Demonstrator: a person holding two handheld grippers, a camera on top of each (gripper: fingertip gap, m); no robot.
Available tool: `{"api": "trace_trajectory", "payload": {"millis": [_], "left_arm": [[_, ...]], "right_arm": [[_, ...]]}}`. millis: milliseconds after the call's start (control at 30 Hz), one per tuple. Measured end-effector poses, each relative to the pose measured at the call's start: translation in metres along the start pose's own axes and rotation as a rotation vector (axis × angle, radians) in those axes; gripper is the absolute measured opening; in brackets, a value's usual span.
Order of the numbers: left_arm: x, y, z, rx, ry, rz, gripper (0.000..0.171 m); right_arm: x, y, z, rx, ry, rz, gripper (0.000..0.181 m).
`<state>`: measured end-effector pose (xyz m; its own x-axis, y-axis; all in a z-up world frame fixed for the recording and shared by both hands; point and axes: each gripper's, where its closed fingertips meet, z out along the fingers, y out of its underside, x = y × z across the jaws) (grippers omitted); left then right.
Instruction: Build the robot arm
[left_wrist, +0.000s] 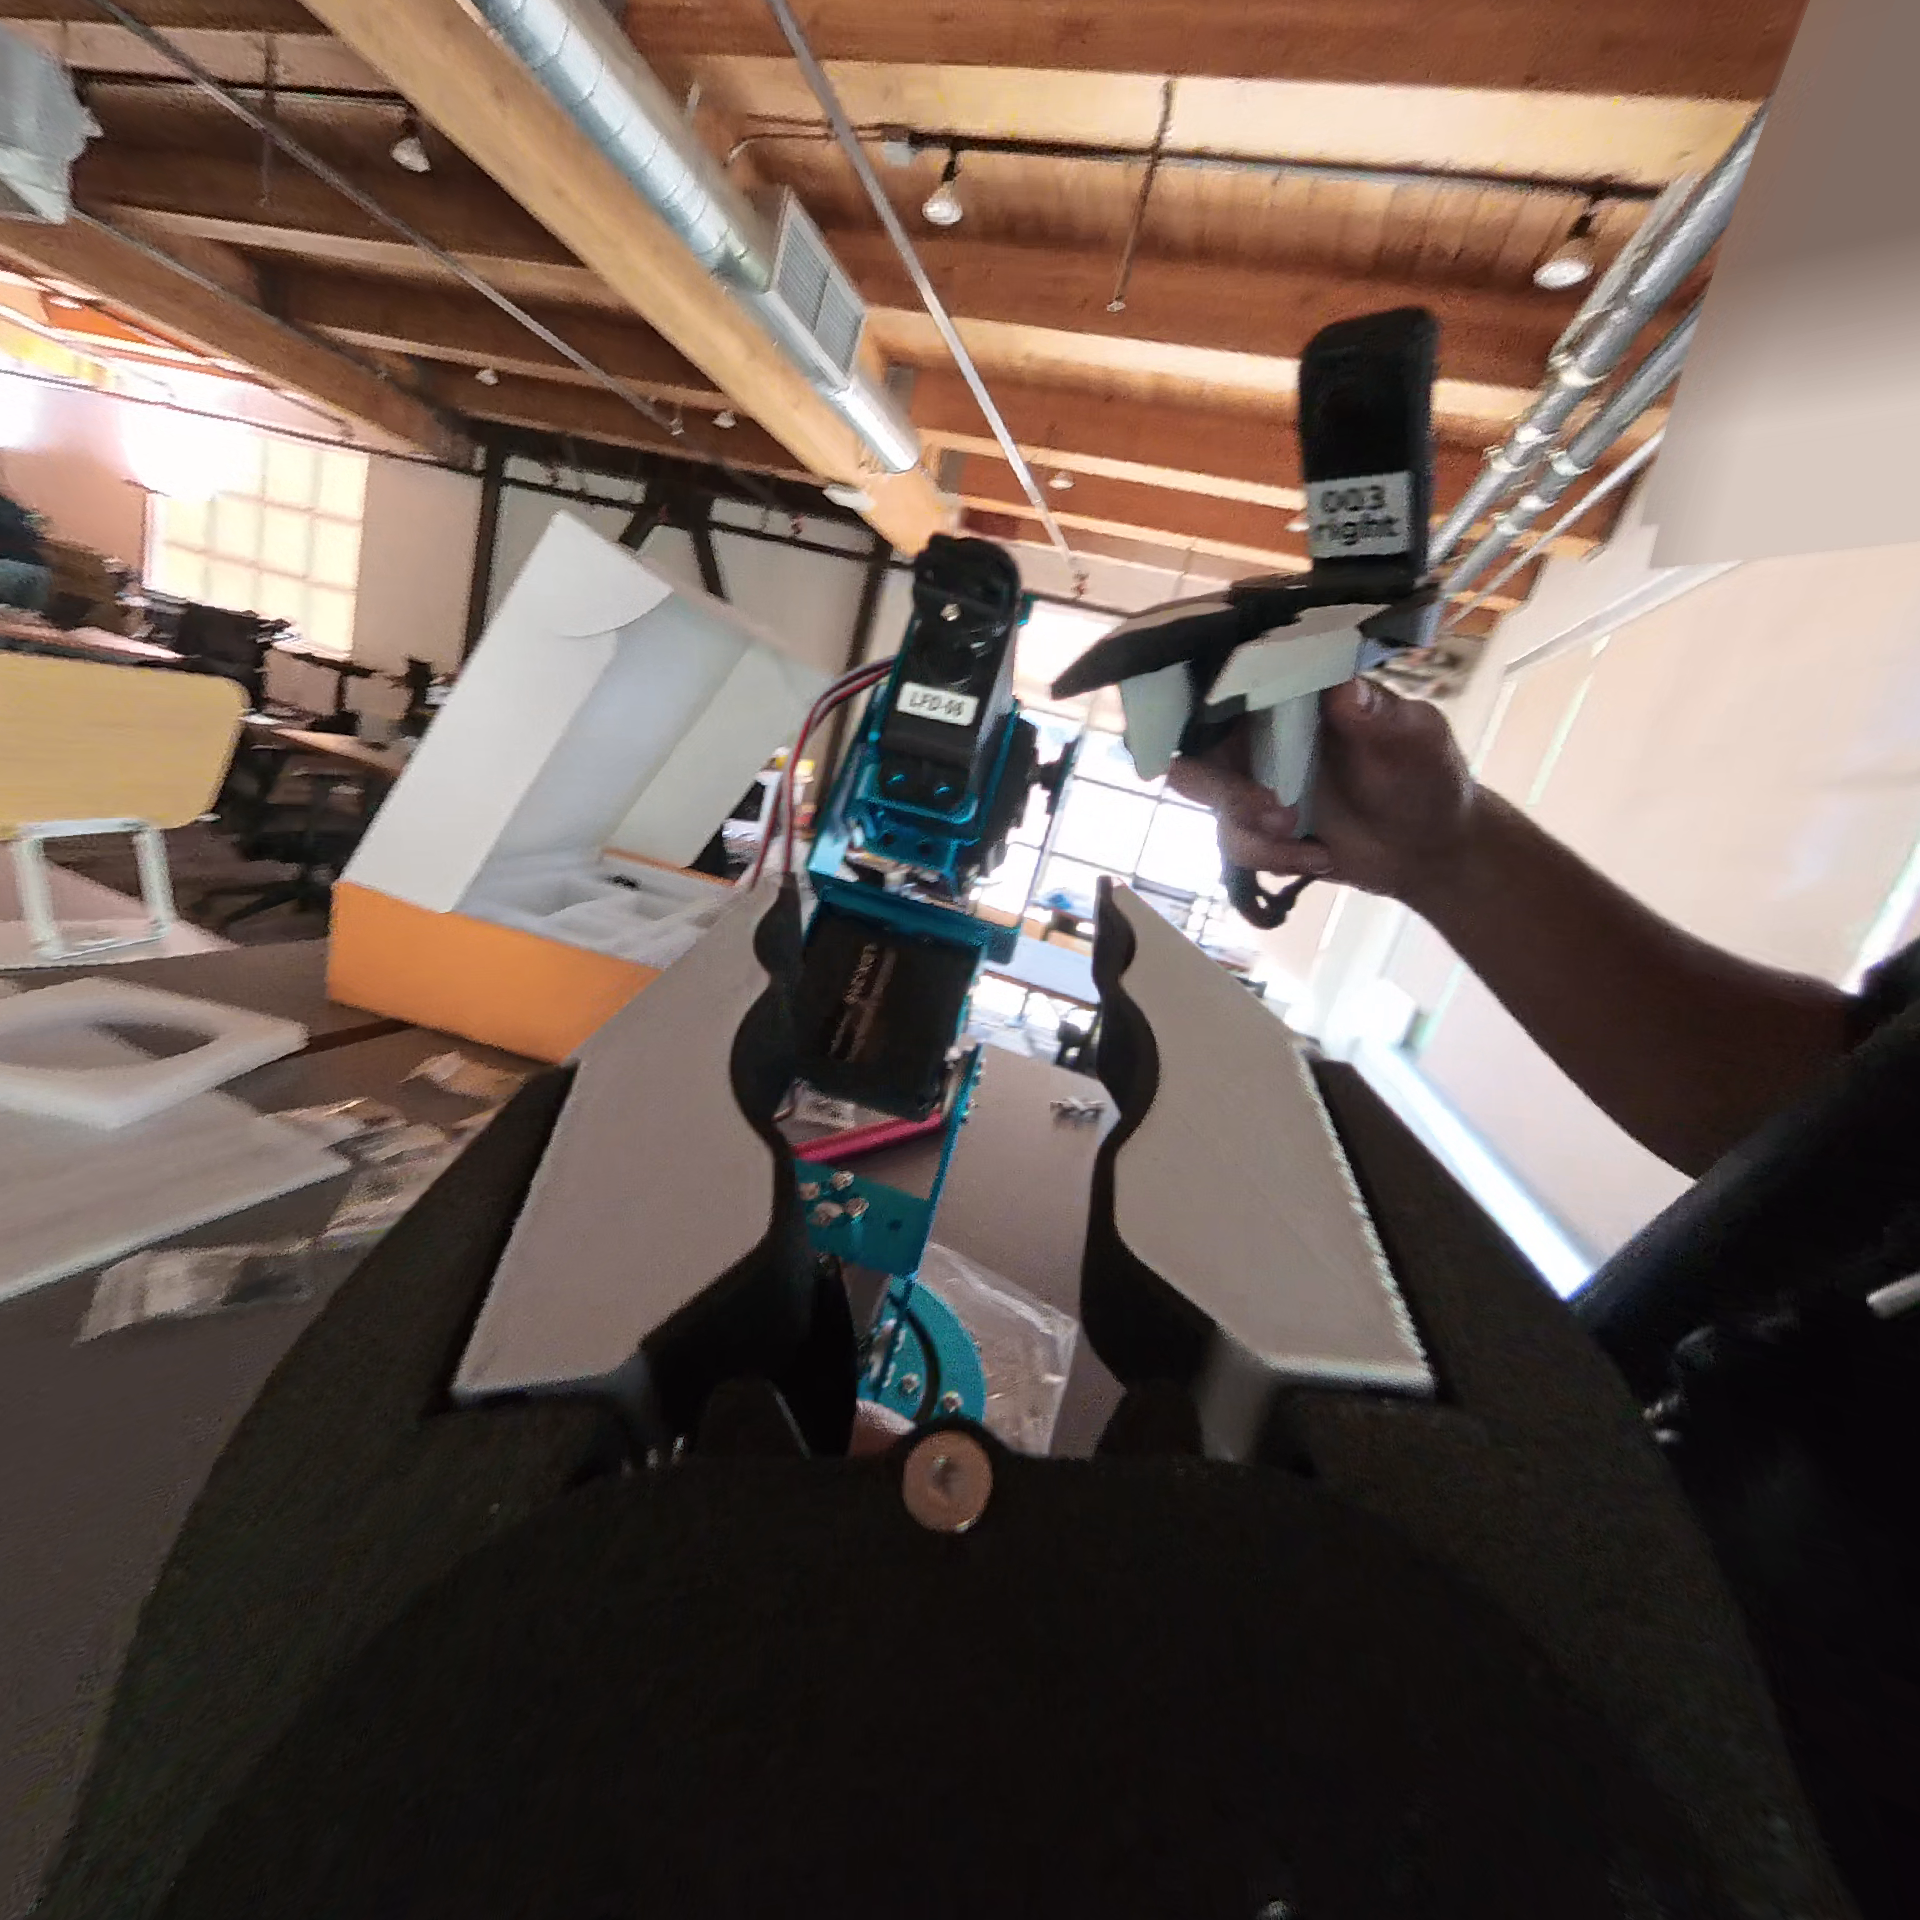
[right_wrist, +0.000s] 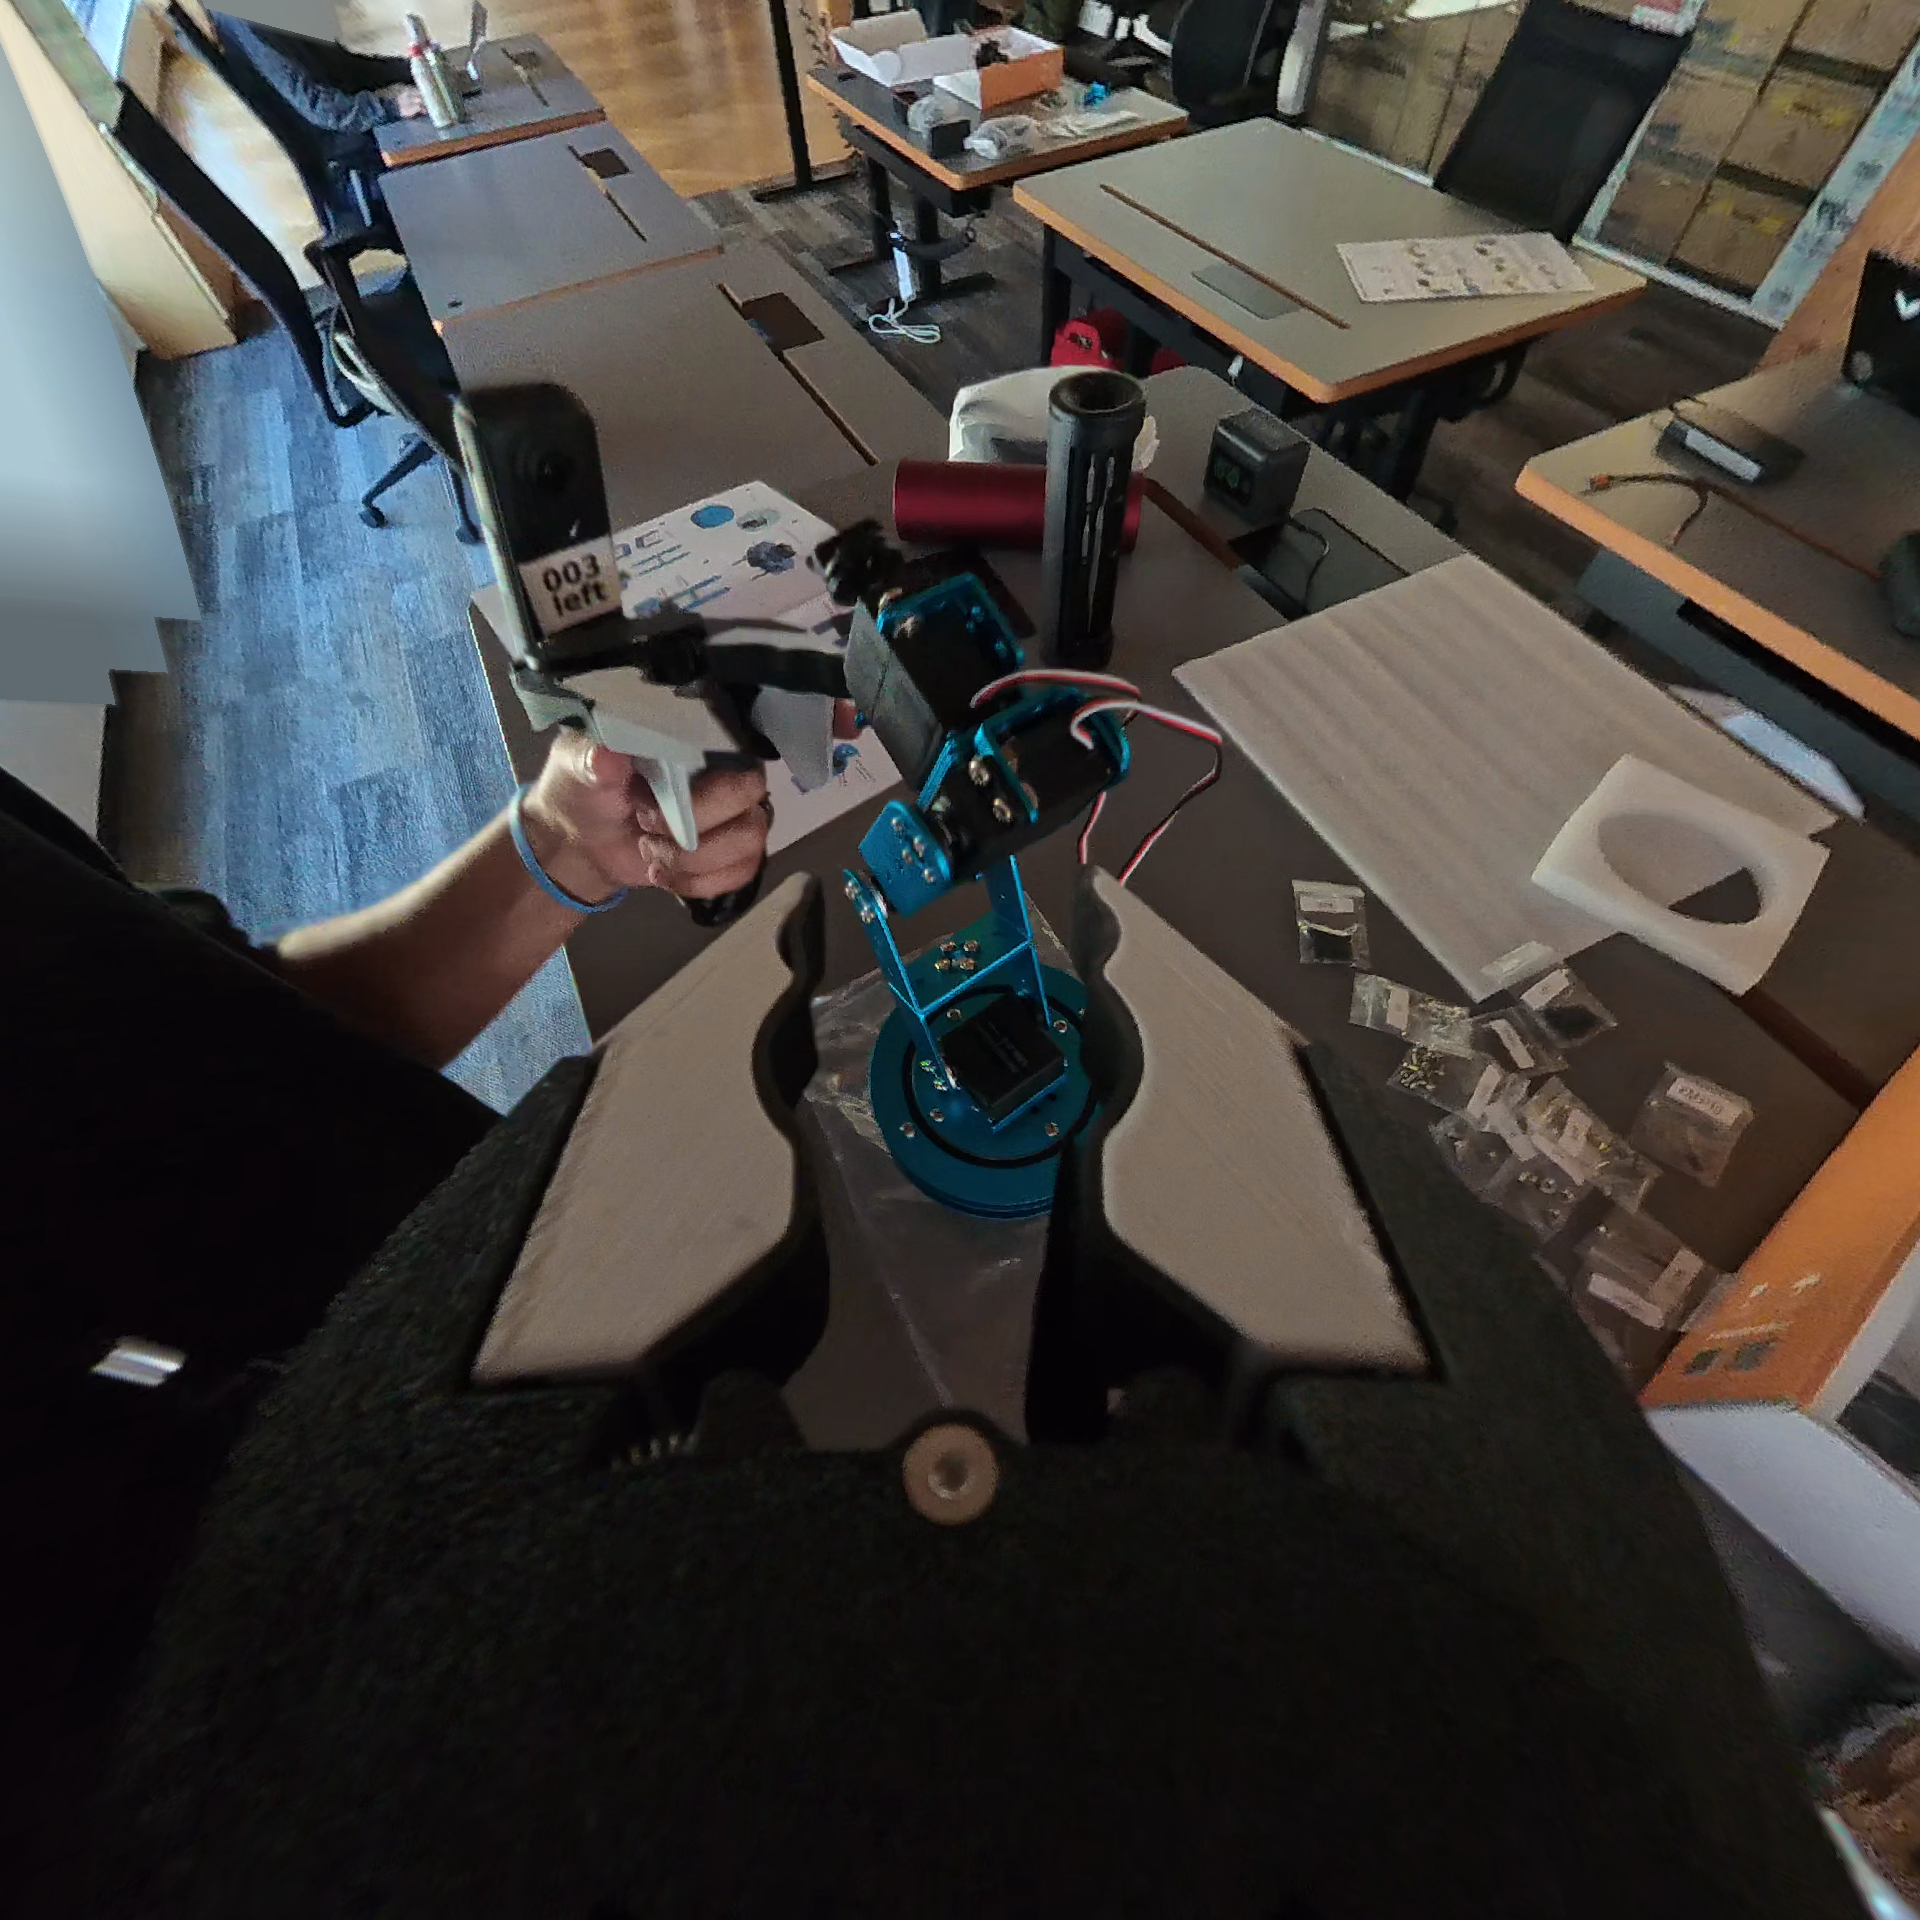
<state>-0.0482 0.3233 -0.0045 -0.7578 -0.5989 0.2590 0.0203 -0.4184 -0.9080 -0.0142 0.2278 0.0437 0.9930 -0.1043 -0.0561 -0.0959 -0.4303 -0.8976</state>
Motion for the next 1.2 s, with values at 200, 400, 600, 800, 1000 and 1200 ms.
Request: {"api": "trace_trajectory", "payload": {"millis": [200, 400, 600, 800, 1000, 1200], "left_arm": [[-0.011, -0.002, 0.018, -0.050, 0.055, 0.053, 0.056], [-0.008, -0.003, 0.032, -0.115, 0.140, 0.111, 0.050], [-0.027, 0.014, 0.023, -0.267, 0.098, 0.140, 0.064], [-0.025, 0.041, 0.026, -0.428, 0.104, 0.251, 0.079], [-0.005, 0.022, 0.035, -0.327, 0.151, 0.238, 0.076], [-0.017, 0.049, 0.035, -0.389, 0.134, 0.276, 0.083]], "right_arm": [[0.008, 0.010, 0.022, -0.061, 0.079, 0.020, 0.063], [0.007, 0.020, 0.054, -0.012, 0.099, 0.112, 0.063], [0.006, 0.016, 0.050, 0.222, 0.270, 0.094, 0.064], [0.015, -0.008, 0.022, -0.079, 0.282, -0.021, 0.095], [-0.014, -0.027, 0.061, -0.137, 0.517, -0.340, 0.078], [0.012, -0.006, 0.082, -0.350, 0.649, -0.478, 0.085]]}}
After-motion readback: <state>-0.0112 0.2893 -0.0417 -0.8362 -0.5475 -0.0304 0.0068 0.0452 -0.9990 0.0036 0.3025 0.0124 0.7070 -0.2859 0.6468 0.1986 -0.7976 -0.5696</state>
